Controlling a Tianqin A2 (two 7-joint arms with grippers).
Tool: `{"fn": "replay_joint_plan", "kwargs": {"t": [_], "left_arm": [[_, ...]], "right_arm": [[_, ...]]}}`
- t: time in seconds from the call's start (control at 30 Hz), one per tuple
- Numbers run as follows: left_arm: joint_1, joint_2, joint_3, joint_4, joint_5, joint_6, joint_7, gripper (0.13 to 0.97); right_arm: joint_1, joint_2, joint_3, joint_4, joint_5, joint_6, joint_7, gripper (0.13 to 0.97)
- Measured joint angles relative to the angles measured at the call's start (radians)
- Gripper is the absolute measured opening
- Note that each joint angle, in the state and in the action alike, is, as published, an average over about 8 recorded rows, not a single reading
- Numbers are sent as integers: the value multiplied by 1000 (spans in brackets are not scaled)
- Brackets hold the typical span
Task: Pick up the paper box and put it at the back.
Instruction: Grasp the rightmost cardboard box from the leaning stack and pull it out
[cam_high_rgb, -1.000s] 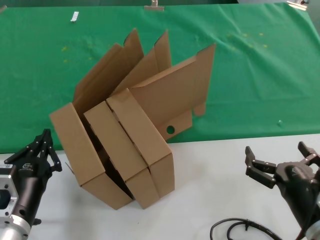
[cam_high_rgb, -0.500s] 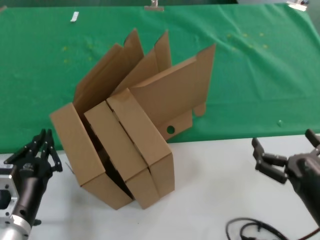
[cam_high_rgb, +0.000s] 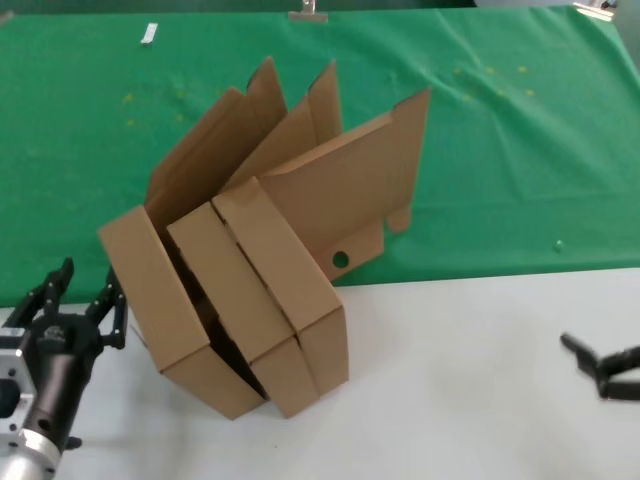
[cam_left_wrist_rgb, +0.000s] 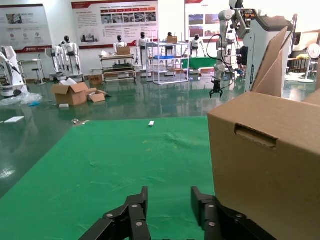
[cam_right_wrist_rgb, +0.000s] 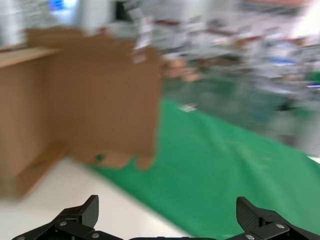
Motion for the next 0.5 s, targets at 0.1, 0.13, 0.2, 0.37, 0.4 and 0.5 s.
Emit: {"fn": "replay_joint_plan", "kwargs": {"t": [0.1,0.13,0.2,0.37,0.4,0.5], "left_arm": [[0,0,0,0,0,0,0,327],[0,0,0,0,0,0,0,343],[0,0,0,0,0,0,0,360],[0,0,0,0,0,0,0,484],[0,0,0,0,0,0,0,509],[0,0,0,0,0,0,0,559]], "right_arm": [[67,79,-67,-55,0,-123,-15,966],[94,100,-94,-73,1,-165,-20,966],[155,131,-151,-111,8,-253,-32,966],[332,159,-288,-232,20,-479,-59,966],[372,155,-314,-266,19,-526,-65,966],[487,132,-386,-378,14,-655,-87,966]]}}
